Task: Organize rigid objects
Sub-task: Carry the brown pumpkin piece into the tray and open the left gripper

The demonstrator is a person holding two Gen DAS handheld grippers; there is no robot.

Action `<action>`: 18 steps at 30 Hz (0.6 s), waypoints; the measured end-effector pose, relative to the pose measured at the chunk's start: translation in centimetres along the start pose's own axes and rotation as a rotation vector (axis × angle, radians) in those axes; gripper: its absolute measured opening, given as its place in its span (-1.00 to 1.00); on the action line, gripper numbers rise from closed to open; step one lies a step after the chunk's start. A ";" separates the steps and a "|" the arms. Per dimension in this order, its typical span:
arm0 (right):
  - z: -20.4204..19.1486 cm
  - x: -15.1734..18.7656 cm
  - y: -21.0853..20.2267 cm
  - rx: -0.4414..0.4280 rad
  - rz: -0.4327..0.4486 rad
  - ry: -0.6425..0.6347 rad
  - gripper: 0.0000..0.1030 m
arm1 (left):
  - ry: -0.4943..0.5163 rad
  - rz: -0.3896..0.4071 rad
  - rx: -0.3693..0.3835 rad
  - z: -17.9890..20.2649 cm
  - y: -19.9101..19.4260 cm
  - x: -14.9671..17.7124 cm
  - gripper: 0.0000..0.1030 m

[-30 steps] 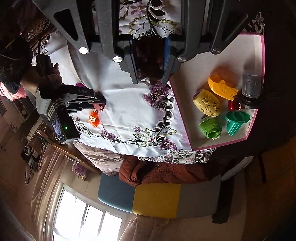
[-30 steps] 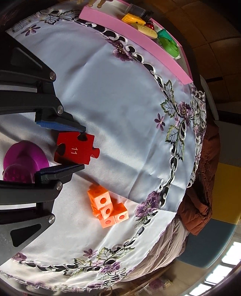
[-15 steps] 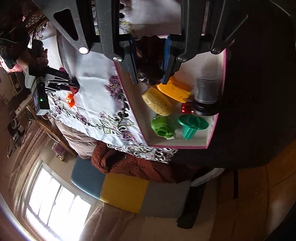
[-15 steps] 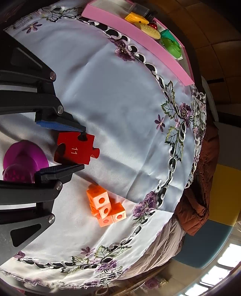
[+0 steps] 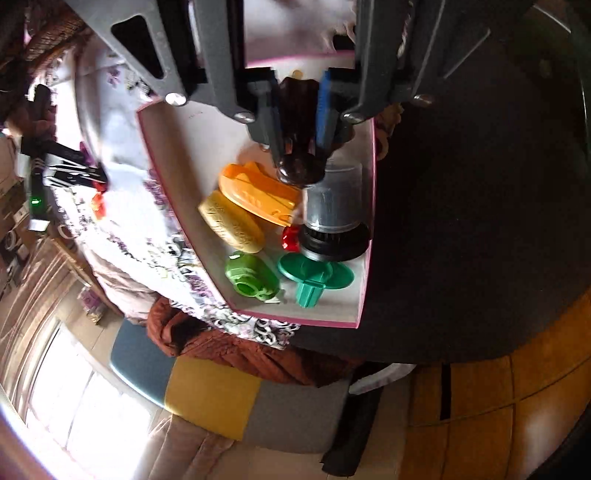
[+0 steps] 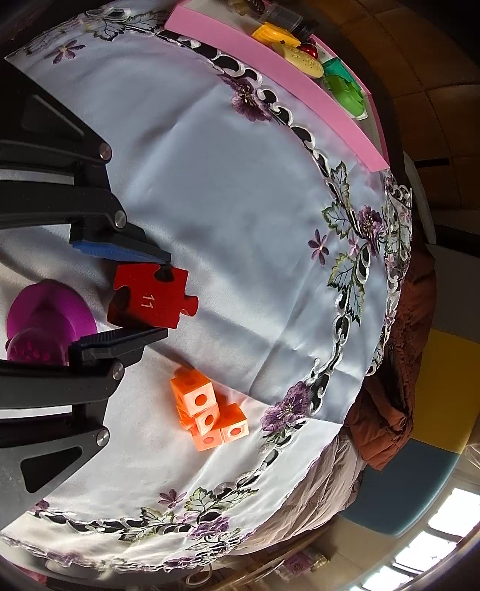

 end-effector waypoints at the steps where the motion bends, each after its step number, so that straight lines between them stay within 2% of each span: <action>1: 0.0 0.0 0.0 0.000 0.000 0.000 -0.37 | 0.007 -0.002 -0.010 0.0 0.3 -0.1 -0.76; 4: 0.0 0.0 0.0 0.001 0.000 -0.001 -0.37 | 0.011 0.007 -0.033 -0.2 0.8 -0.4 -0.76; 8: 0.0 0.0 0.1 0.001 0.000 -0.002 -0.37 | 0.071 0.063 -0.092 0.0 1.4 -1.0 -0.76; 16: 0.0 -0.1 0.1 0.003 -0.001 -0.006 -0.37 | 0.089 0.130 -0.108 0.2 1.5 -0.7 -0.75; 18: 0.0 -0.1 0.1 0.003 -0.001 -0.006 -0.37 | 0.066 0.135 -0.093 -0.1 1.3 -0.5 -0.63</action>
Point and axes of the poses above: each gripper's, at about its wrist camera, not at the fingertips, and y roughly the way its jaws point, z to its right, x to its underside, the point moved 6 cm from there along y, roughly the way its jaws point, and after that the axes turned 4 degrees about -y, right-handed, at the moved point
